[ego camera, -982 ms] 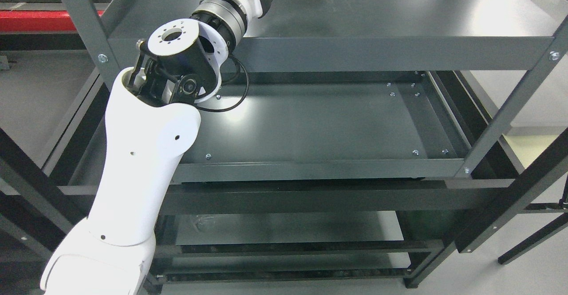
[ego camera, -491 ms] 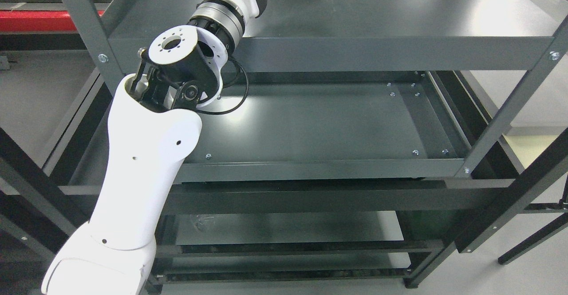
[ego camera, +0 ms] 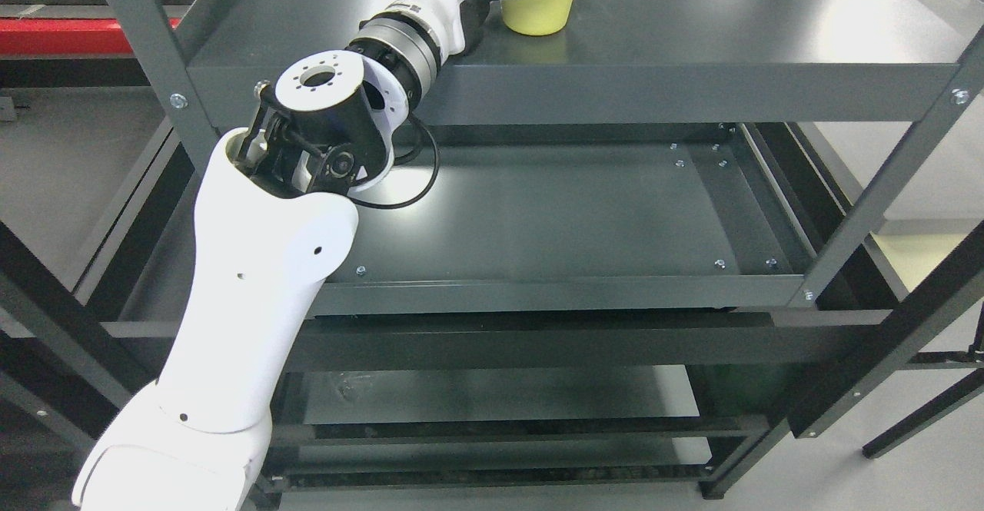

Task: Place yellow IKEA cup on middle right shelf
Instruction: 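Open the left hand to release the cup upright on the shelf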

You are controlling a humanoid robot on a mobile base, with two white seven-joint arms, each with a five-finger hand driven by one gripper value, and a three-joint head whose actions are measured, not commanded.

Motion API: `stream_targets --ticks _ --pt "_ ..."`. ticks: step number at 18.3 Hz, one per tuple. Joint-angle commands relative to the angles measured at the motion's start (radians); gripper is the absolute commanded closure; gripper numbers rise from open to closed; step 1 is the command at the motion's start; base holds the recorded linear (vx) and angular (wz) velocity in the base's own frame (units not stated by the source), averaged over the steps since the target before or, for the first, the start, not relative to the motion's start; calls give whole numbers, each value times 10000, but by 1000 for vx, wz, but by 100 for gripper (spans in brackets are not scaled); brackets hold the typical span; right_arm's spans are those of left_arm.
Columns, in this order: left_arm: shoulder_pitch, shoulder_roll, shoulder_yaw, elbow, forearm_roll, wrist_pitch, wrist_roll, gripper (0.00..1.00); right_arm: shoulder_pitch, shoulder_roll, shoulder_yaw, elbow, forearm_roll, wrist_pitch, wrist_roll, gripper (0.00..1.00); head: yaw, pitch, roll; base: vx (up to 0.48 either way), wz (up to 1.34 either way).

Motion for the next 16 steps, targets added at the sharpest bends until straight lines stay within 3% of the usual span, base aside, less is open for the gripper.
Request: stream_targets --ticks 1,11,16 --pt "-416 175 272 -489 -27 37 -7 1 138 -175 169 0 -245 8 -7 0 0 0 0 0 0" --pt "-1015 175 1807 -1701 34 1065 -266 1 138 -175 169 0 -245 8 -7 1 0 0 0 0 0" --pt "-969 175 2174 -1686 81 1310 -4630 1 138 -175 169 0 -245 8 -7 1 0 0 0 0 0"
